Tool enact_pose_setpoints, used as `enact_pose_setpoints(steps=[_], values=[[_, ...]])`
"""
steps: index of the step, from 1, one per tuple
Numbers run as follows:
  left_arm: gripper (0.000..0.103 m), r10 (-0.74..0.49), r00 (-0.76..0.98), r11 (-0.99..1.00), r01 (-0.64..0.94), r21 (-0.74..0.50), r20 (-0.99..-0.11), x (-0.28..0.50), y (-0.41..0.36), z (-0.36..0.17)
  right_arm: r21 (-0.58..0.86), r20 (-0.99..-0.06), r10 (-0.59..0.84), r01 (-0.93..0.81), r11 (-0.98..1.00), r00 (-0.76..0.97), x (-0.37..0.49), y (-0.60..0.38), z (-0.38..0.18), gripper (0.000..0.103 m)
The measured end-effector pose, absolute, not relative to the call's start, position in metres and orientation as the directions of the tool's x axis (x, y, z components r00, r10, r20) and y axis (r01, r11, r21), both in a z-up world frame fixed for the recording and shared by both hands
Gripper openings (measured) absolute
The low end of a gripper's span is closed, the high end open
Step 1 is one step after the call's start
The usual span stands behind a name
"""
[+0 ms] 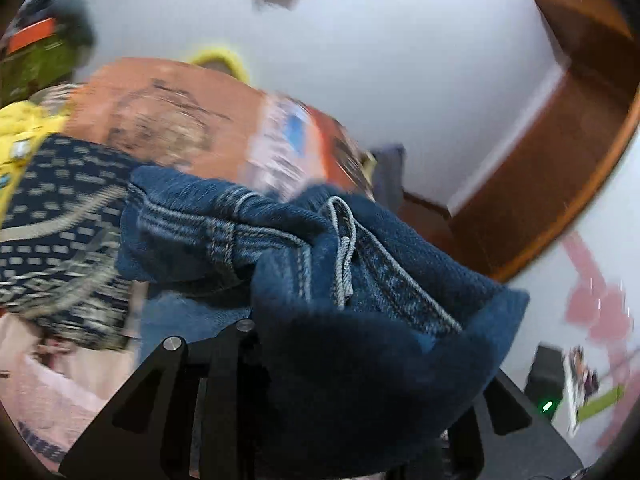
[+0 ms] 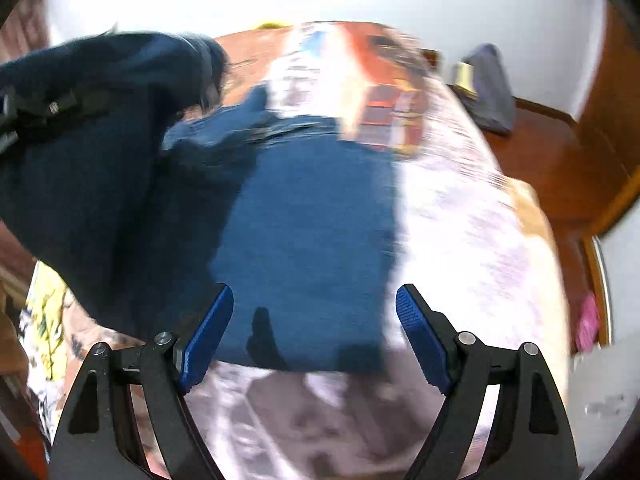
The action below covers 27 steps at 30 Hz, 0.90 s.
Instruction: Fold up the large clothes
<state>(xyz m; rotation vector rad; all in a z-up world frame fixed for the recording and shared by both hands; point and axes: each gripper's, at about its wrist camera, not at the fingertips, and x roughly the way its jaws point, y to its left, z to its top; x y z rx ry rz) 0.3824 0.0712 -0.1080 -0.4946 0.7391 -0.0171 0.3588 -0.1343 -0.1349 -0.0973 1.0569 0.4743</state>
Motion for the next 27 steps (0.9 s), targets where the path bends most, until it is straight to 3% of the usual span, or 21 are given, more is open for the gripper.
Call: enact_pose_setpoints(steps=[10, 13, 16, 21, 23, 25, 27], values=[[0.031, -0.281, 0.524, 0.959, 0.127, -0.252, -0.804, 0.405, -0.051, -0.183, 0.087, -0.869, 0.223, -0.306, 0.948, 0.441, 0.365, -0.201, -0.141, 0.081], [0.04, -0.302, 0.529, 0.953, 0.155, -0.26, -0.793, 0.4, -0.049, -0.184, 0.074, -0.872, 0.21, -0.306, 0.949, 0.441, 0.362, -0.208, -0.145, 0.081], [0.042, -0.324, 0.511, 0.946, 0.15, -0.288, -0.796, 0.399, -0.043, -0.179, 0.048, -0.876, 0.192, -0.316, 0.947, 0.443, 0.362, -0.21, -0.147, 0.081], [0.045, -0.273, 0.491, 0.962, 0.169, -0.216, -0.827, 0.389, -0.048, -0.165, 0.047, -0.855, 0.211, -0.334, 0.941, 0.473, 0.347, -0.217, -0.132, 0.081], [0.06, -0.319, 0.488, 0.947, 0.205, -0.249, -0.812, 0.387, -0.043, -0.159, 0.052, -0.846, 0.221, -0.338, 0.94, 0.486, 0.345, -0.218, -0.126, 0.081], [0.067, -0.392, 0.479, 0.919, 0.232, -0.318, -0.785, 0.383, -0.04, -0.153, 0.058, -0.833, 0.233, -0.339, 0.939, 0.502, 0.343, -0.219, -0.118, 0.081], [0.068, -0.392, 0.491, 0.92, 0.232, -0.317, -0.778, 0.381, -0.041, -0.144, 0.062, -0.823, 0.242, -0.342, 0.938, 0.514, 0.342, -0.219, -0.113, 0.081]])
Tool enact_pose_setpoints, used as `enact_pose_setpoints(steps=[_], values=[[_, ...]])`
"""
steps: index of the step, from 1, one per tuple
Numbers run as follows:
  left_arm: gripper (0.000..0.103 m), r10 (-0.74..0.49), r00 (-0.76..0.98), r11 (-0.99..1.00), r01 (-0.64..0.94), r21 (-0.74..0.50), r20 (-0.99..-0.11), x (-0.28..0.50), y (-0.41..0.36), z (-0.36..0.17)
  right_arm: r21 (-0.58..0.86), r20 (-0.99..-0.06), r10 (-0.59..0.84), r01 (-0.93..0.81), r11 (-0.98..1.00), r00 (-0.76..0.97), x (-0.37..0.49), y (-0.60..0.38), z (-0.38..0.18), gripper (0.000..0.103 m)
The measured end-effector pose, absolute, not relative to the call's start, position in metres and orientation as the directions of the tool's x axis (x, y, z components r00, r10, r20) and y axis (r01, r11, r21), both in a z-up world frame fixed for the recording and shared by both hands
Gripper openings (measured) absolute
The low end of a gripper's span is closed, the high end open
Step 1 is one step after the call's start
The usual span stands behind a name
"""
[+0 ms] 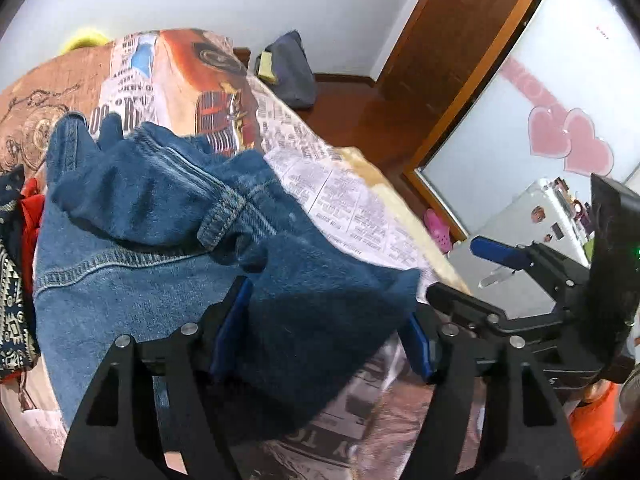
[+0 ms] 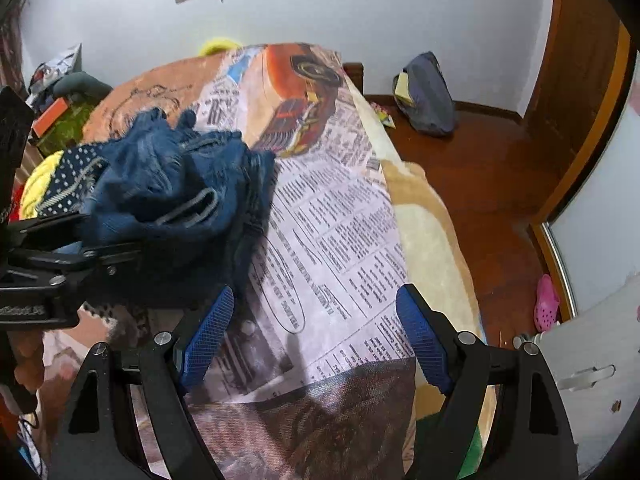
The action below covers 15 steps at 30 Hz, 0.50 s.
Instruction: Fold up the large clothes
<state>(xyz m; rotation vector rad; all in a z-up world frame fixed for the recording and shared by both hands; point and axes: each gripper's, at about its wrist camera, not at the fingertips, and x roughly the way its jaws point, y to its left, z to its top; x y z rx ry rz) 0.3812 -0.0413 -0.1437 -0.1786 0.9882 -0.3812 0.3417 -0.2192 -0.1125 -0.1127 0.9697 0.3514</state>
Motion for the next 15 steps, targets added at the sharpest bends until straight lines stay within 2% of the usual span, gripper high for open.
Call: enact_pose_setpoints(steps=[2, 6, 8, 11, 15], values=[[0.068, -0.386, 0.498, 0.922, 0.23, -0.311, -0.776, 0.38, -0.041, -0.134, 0.062, -0.816, 0.244, -0.341, 0.938, 0.523, 0.342, -0.218, -0.109, 0.081], [0.07, -0.409, 0.566, 0.913, 0.248, -0.325, -0.716, 0.368, -0.027, -0.102, 0.069, -0.806, 0.258, -0.348, 0.935, 0.533, 0.342, -0.214, -0.103, 0.081], [0.078, -0.383, 0.614, 0.923, 0.238, -0.301, -0.69, 0.364, -0.015, -0.089, 0.068, -0.801, 0.263, -0.354, 0.933, 0.538, 0.341, -0.212, -0.1, 0.081], [0.089, -0.31, 0.693, 0.947, 0.166, -0.275, -0.651, 0.359, 0.02, -0.075, 0.088, -0.787, 0.292, -0.371, 0.925, 0.543, 0.342, -0.204, -0.093, 0.081], [0.089, -0.181, 0.699, 0.977, 0.045, -0.21, -0.691, 0.361, 0.064, -0.085, 0.142, -0.761, 0.372, -0.422, 0.895, 0.532, 0.346, -0.185, -0.083, 0.081]])
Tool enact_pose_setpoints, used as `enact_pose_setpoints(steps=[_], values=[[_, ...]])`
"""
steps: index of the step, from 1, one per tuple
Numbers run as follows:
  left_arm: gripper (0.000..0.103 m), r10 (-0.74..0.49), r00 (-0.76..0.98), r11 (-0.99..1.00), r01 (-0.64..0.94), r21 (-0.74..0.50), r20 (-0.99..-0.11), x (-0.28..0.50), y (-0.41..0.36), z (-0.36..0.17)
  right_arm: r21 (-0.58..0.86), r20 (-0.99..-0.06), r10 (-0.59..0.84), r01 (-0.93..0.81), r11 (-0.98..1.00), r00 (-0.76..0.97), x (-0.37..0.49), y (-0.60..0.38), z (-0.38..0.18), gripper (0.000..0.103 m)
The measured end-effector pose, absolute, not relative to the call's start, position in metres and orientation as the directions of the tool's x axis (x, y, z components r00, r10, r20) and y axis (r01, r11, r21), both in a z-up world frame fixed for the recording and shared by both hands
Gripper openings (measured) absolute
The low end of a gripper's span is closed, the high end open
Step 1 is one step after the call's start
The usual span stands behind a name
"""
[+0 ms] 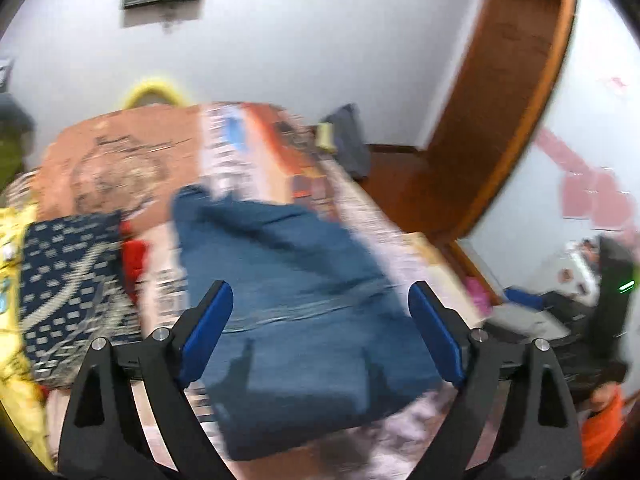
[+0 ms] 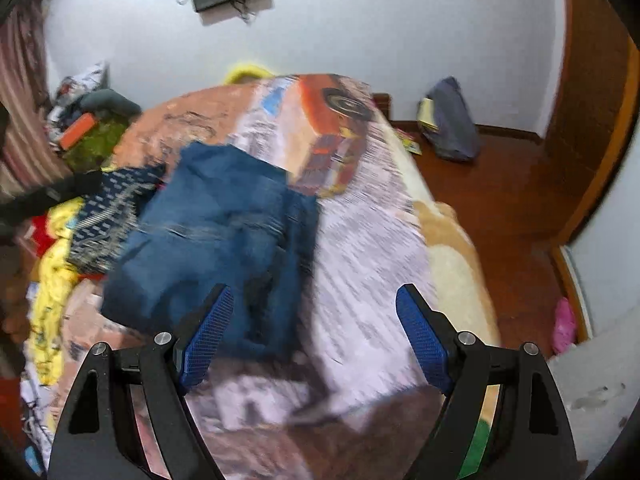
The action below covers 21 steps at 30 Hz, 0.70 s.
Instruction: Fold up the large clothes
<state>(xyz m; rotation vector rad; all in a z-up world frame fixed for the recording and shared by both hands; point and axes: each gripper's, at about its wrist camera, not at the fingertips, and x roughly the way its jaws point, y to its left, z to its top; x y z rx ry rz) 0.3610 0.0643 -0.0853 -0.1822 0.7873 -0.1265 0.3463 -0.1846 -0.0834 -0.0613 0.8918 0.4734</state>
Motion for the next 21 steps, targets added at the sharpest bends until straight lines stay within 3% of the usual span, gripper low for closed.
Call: enact_pose_setpoints(steps=[3, 10, 14, 21], values=[[0.089, -0.109, 0.666, 0.986, -0.024, -0.167, -0.738, 0.36, 0.091, -0.108, 0.151, -0.761, 0.399, -0.459, 0.876, 0.512, 0.357, -0.16, -0.083, 0.081], [0.089, -0.079, 0.534, 0.986, -0.083, -0.145, -0.842, 0.356, 0.12, -0.179, 0.168, -0.826, 0.398, -0.499, 0.85, 0.399, 0.382, -0.116, -0.126, 0.081], [0.09, -0.114, 0.547, 0.984, -0.051, -0.17, -0.829, 0.344, 0.122, -0.189, 0.162, -0.871, 0.351, -0.473, 0.866, 0.344, 0.385, -0.124, -0.157, 0.081], [0.09, -0.069, 0.572, 0.994, -0.026, -0.102, -0.818, 0.33, 0.118, -0.175, 0.326, -0.86, 0.442, -0.393, 0.86, 0.256, 0.39, -0.159, -0.159, 0.081]])
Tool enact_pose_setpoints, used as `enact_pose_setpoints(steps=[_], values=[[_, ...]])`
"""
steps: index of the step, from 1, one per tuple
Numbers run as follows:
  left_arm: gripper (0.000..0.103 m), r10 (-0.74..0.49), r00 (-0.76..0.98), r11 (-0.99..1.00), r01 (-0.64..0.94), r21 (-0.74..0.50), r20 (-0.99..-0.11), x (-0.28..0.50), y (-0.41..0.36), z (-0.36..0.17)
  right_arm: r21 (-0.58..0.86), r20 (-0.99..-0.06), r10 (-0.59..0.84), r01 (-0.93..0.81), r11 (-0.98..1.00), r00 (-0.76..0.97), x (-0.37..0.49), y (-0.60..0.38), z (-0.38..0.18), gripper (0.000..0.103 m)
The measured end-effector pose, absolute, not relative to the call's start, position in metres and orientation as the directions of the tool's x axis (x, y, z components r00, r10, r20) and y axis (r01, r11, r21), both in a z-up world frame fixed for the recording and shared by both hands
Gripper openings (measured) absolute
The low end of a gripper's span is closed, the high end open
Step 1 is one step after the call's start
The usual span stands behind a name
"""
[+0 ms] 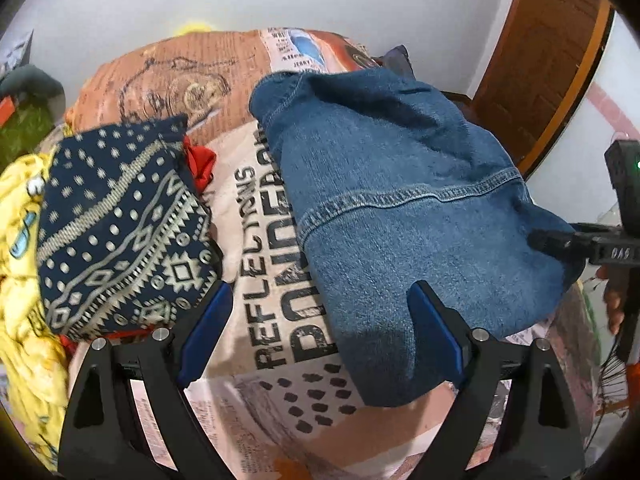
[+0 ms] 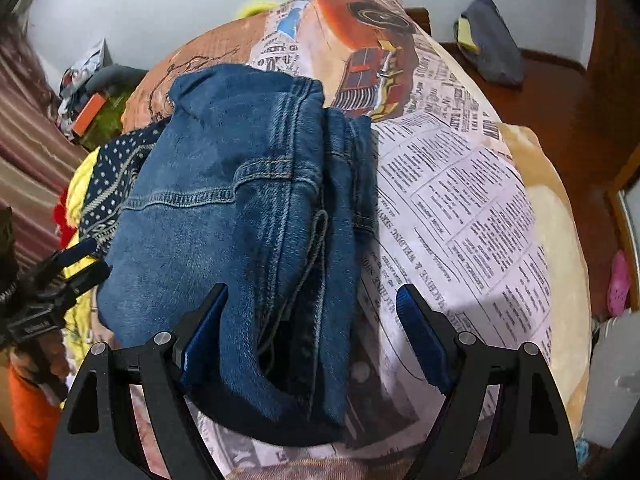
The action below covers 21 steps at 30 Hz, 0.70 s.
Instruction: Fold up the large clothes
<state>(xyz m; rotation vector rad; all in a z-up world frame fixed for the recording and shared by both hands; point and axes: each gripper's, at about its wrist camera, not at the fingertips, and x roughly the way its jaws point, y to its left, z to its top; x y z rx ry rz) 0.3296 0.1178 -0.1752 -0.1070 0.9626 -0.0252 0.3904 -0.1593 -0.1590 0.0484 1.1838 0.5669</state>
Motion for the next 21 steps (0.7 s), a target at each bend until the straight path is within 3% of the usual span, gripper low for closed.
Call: enact_pose_setpoints(steps=[6, 15, 21], values=[[0.09, -0.027, 0.593, 0.997, -0.04, -0.063, -0.805, 0.342, 0.127, -0.163, 0.252, -0.848, 0.427, -0.469, 0.846, 0.313, 0.391, -0.147, -0.136, 0.081], [0.089, -0.299, 0.503, 0.923, -0.062, -0.379, -0.811, 0.395, 0.151, -0.186, 0.414, -0.834, 0.525, -0.44, 0.797, 0.168, 0.439, -0.135, -0.166, 0.081], [0.09, -0.41, 0.433, 0.861, -0.106, -0.497, -0.803, 0.425, 0.158, -0.224, 0.539, -0.81, 0.586, -0.368, 0.758, 0.021, 0.472, -0.137, -0.202, 0.082]])
